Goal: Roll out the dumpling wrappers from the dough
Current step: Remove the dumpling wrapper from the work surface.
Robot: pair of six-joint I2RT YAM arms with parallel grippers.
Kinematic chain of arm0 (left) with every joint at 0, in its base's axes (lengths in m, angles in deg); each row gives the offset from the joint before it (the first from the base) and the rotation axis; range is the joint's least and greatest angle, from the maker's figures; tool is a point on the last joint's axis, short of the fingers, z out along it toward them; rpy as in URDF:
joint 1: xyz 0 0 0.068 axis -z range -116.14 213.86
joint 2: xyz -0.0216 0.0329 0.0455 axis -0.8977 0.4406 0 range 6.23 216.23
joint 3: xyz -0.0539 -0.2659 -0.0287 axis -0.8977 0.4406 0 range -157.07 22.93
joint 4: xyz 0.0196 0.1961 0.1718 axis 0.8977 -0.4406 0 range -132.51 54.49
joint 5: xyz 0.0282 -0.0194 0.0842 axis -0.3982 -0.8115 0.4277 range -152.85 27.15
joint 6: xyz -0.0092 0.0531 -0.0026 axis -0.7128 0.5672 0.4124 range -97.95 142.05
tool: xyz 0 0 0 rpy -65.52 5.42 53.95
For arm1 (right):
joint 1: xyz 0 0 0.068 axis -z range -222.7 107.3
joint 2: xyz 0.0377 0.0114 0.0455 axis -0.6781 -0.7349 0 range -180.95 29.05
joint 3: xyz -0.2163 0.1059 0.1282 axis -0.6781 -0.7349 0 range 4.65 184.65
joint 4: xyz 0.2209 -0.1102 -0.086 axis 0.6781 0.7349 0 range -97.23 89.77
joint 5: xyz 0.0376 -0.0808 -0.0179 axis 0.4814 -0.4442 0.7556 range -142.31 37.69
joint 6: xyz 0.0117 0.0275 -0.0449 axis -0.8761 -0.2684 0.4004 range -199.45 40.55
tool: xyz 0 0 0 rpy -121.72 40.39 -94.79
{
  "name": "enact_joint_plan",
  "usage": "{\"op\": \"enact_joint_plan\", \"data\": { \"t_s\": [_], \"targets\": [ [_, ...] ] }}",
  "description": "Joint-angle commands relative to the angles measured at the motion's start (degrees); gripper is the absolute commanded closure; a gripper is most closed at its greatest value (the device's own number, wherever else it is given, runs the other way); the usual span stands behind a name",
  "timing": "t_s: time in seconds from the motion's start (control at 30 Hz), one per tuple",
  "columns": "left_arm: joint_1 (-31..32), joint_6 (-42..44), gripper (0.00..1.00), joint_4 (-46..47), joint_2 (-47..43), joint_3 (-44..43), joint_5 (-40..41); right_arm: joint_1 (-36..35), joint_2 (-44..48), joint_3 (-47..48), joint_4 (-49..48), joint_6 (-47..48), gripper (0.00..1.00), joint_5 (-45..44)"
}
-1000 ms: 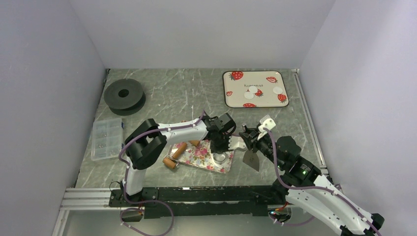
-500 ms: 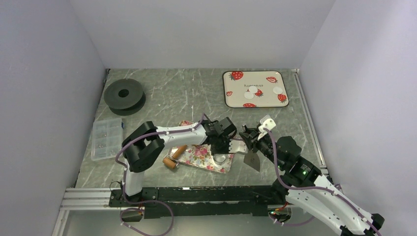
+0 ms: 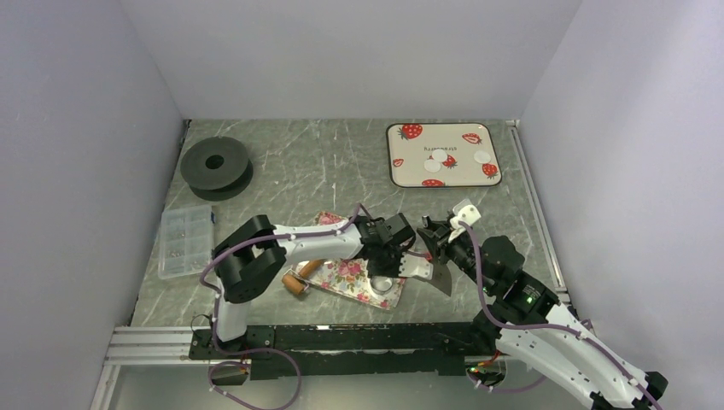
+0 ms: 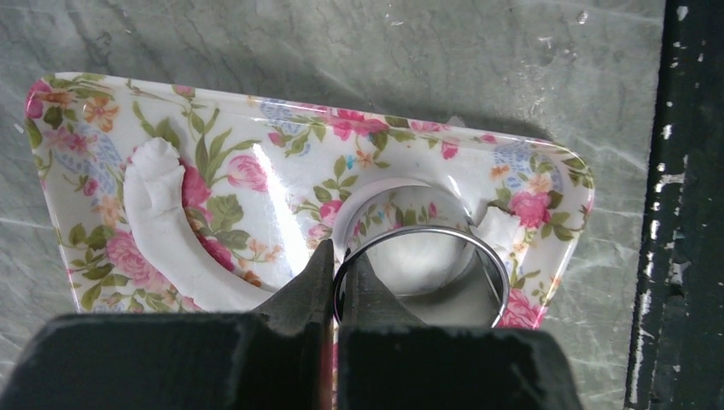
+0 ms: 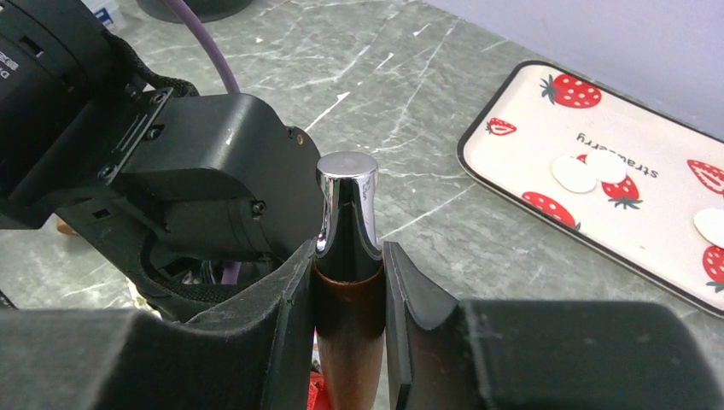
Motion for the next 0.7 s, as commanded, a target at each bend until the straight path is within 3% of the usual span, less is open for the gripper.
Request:
{"op": "enact_joint_plan", "data": {
  "t_s": [0.0, 0.37, 0.67],
  "targets": [
    [0.5, -0.21, 1.0, -0.95, 3.45, -1.96, -1.49, -0.16, 0.96, 3.24, -1.94, -0.62, 1.0, -0.61],
    [1.37, -3.26, 1.0, 8.67, 0.35, 5.83, -1.75, -0.14, 1.79, 2.35, -1.91, 0.36, 1.0, -2.14],
    [1.4, -0.34, 1.0, 7.77, 1.61, 6.03, -2.95, -0.15, 0.83, 2.47, -2.53, 1.12, 1.0, -2.2]
  ]
}}
